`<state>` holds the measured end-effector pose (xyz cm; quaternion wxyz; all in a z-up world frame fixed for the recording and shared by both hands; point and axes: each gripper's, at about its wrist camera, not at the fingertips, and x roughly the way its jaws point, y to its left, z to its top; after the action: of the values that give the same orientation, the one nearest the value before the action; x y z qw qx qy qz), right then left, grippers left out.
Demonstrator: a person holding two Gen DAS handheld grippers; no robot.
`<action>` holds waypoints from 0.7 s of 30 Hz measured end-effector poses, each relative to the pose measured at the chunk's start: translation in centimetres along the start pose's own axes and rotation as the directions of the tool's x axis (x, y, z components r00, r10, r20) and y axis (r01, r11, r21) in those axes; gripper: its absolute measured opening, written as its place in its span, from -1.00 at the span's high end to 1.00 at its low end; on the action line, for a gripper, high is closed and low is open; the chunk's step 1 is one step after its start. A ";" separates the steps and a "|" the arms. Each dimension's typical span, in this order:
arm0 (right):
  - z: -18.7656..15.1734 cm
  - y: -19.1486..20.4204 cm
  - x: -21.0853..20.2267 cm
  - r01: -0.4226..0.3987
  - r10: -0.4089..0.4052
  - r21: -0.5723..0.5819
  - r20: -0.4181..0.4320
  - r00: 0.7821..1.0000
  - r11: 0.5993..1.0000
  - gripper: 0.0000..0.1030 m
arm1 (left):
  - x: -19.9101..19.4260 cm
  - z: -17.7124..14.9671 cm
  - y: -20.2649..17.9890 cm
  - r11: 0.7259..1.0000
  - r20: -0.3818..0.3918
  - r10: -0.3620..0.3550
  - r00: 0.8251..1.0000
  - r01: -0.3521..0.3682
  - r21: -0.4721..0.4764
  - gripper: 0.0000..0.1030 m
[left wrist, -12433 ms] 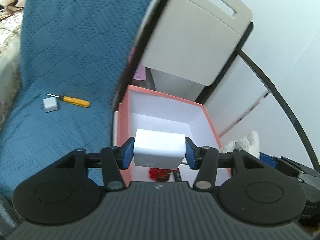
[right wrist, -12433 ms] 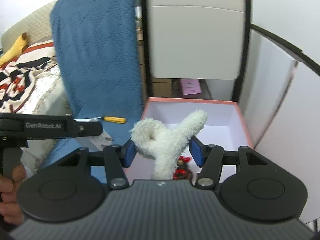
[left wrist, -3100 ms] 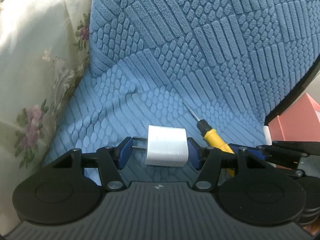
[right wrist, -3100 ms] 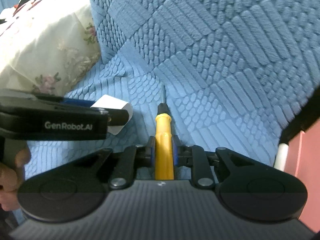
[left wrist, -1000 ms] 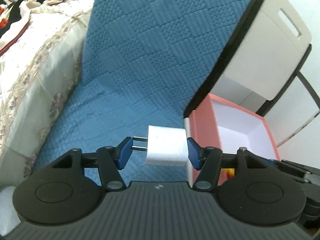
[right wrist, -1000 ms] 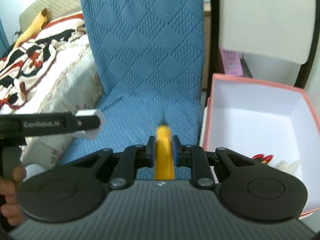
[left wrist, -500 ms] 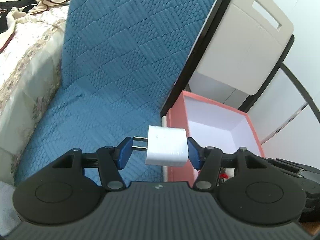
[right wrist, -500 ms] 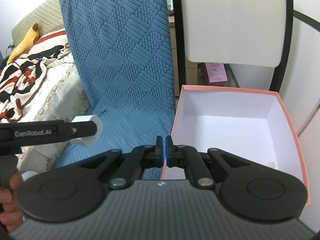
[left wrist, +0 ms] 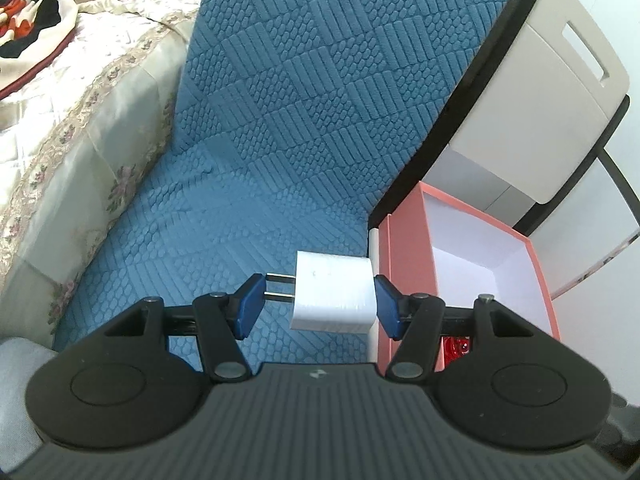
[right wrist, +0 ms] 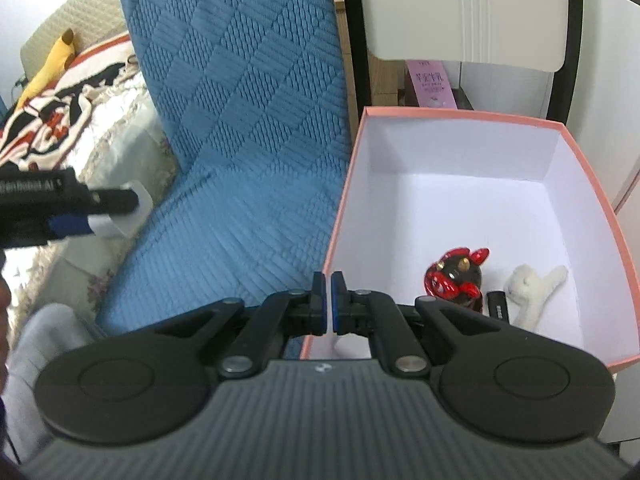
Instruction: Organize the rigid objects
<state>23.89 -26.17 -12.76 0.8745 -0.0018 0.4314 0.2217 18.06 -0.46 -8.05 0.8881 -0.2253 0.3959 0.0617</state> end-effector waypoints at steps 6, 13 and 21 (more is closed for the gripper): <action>-2.8 -1.6 -0.2 0.033 -0.031 0.025 -0.048 0.998 0.999 0.90 | 0.4 -0.8 -0.6 0.999 -0.010 -0.002 1.000 0.002 0.035 -0.24; -5.6 -2.6 -2.9 0.079 -0.075 0.086 -0.047 0.996 0.993 0.90 | 0.1 -2.0 -2.3 0.995 -0.026 -0.044 0.999 0.046 0.083 -0.24; -11.0 -3.6 -3.5 0.086 -0.071 0.387 -0.053 0.996 0.918 0.89 | 0.1 -3.4 -3.5 0.982 -0.079 -0.059 0.995 0.072 0.174 -0.24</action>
<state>15.19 -32.93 -17.68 0.8573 0.1501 0.4830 0.0962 16.87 -5.12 -8.91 0.8911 -0.1605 0.4243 -0.0115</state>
